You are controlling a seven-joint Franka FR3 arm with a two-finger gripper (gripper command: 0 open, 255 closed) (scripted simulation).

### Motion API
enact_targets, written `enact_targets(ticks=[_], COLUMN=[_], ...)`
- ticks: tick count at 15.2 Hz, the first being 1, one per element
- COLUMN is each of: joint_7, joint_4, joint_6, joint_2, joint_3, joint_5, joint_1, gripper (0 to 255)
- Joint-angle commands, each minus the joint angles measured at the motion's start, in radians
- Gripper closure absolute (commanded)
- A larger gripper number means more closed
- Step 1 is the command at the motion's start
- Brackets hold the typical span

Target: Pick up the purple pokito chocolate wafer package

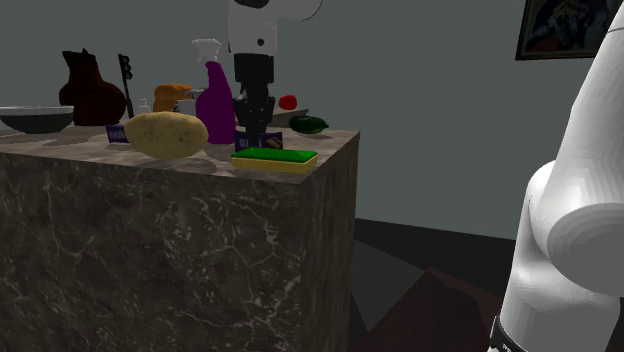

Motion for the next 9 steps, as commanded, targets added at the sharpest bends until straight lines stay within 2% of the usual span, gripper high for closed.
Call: enact_targets(ticks=[1, 9], joint_7=[0.0, 0.0], joint_4=[-0.001, 0.108], joint_6=[0.001, -0.106], joint_2=[0.001, 0.003], joint_3=[0.0, -0.001], joint_5=[0.0, 0.0], joint_1=[0.0, 0.0], gripper=[255, 255])
